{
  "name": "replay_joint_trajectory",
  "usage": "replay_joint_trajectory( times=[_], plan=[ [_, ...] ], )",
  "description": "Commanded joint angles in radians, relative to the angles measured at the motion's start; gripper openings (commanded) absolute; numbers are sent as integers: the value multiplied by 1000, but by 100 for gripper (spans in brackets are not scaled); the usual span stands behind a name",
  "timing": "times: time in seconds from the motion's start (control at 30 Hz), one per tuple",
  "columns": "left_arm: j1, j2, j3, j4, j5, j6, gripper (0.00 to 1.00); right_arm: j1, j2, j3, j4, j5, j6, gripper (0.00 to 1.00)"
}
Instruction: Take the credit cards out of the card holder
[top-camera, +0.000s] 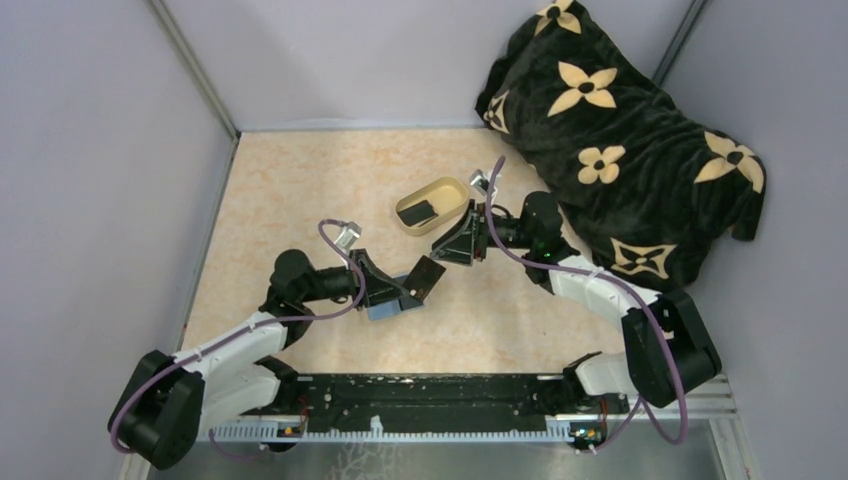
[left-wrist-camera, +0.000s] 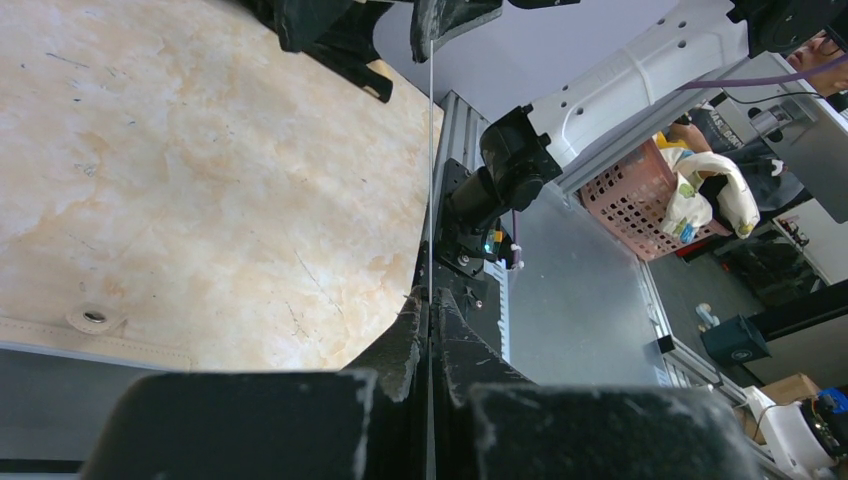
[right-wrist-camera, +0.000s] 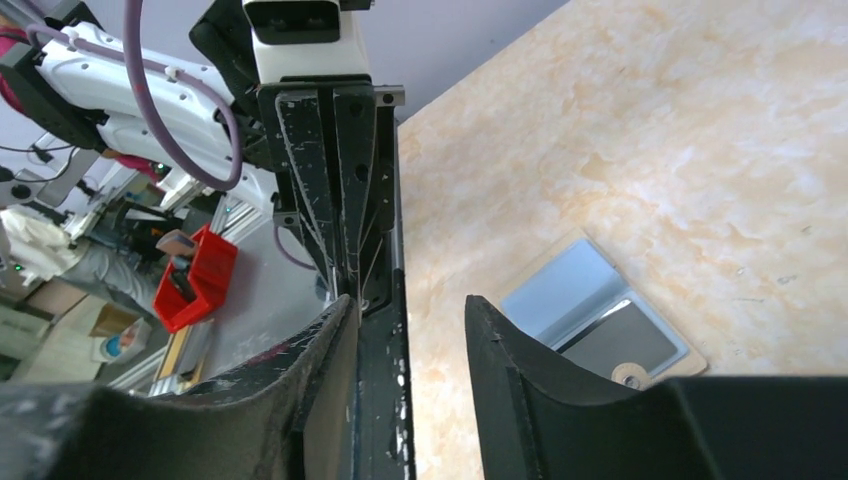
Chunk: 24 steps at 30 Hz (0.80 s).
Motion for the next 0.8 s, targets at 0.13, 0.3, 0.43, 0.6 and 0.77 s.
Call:
replay_joint_trajectory(
  times=[0.13,0.3,0.43,0.6,0.77],
  plan=[
    [3,10,14,20,15,16,0,-15,-27,28,126,-10,36,48],
    [3,29,19,52,20,3,0,-6,-30,21,119,-36,39,51],
    [4,41,24,57,24,1,0,17,-30,20,78,-40,8,53],
    [4,41,32,61,24,0,0,36,-26,4,62,-43,-7,53],
    [4,56,40,65,27,1,0,47,-25,-6,60,-60,-5,41]
  ],
)
